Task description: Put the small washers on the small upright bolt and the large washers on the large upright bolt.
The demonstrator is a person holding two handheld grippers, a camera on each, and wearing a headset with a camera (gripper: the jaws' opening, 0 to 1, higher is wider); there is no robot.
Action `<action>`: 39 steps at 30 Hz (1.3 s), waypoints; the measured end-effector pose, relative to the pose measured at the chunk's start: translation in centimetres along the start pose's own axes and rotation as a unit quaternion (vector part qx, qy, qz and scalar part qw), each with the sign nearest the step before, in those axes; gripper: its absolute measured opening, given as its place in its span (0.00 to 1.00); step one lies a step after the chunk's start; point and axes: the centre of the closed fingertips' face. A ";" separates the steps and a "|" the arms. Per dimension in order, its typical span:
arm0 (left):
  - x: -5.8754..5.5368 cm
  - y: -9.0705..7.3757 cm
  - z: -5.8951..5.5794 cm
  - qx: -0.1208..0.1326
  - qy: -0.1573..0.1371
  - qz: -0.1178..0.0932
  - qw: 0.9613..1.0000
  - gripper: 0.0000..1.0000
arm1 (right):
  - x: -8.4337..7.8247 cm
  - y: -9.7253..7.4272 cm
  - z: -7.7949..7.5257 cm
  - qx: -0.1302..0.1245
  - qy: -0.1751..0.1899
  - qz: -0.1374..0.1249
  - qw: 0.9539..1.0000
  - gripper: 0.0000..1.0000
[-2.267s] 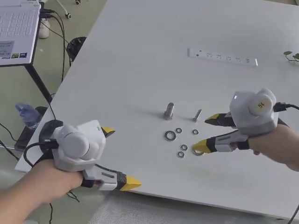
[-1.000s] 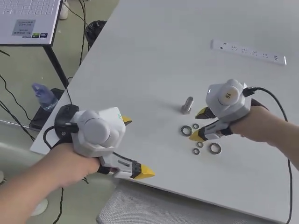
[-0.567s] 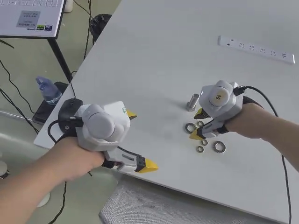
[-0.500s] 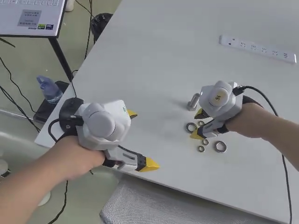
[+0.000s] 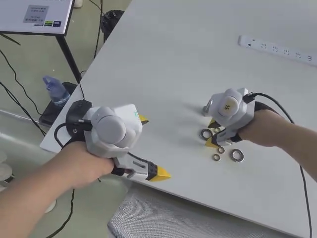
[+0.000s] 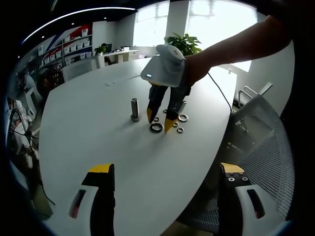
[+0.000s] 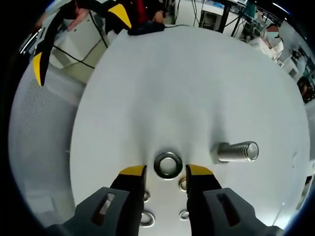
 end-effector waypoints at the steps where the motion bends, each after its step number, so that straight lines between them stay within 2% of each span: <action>1: 0.0 0.0 0.0 0.000 0.000 0.001 1.000 0.86 | 0.0 0.0 0.0 -0.001 -0.001 0.001 1.000 0.34; 9: -0.3 0.1 -0.1 -0.003 0.001 0.004 1.000 0.85 | 0.2 0.1 0.0 -0.004 -0.004 0.006 1.000 0.29; 11: -0.4 0.2 -0.1 -0.004 0.000 0.004 1.000 0.85 | 0.3 0.1 0.1 -0.005 -0.014 0.013 1.000 0.26; 14: -0.6 0.2 -0.1 -0.003 0.000 0.006 1.000 0.85 | 0.3 0.1 0.1 -0.004 -0.012 0.020 1.000 0.26; 20: -0.6 0.1 -0.2 -0.003 0.000 0.003 1.000 0.83 | 0.2 0.2 0.0 -0.003 -0.031 0.035 0.999 0.25; 22: -0.6 0.0 -0.3 -0.002 -0.002 0.002 1.000 0.83 | 0.2 0.3 -0.3 -0.001 -0.013 0.042 0.999 0.24; 27: -0.7 -0.1 -0.8 -0.002 -0.003 0.002 1.000 0.82 | 0.2 0.5 -0.3 -0.001 -0.015 0.060 0.998 0.22; 31: -0.6 -0.3 -1.1 -0.001 -0.002 -0.001 1.000 0.82 | 0.2 0.5 -0.6 0.008 0.023 0.039 0.999 0.21; 39: -0.6 -0.6 -1.6 0.000 0.003 0.001 1.000 0.81 | -0.7 0.5 -0.5 0.017 0.039 0.050 0.998 0.21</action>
Point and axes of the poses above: the centre of the closed fingertips' face, and the gripper's own axes: y roughly forward along the fingers, z roughly to its left, x roughly out of its top, and after that the axes turned 8 degrees about z, right-handed
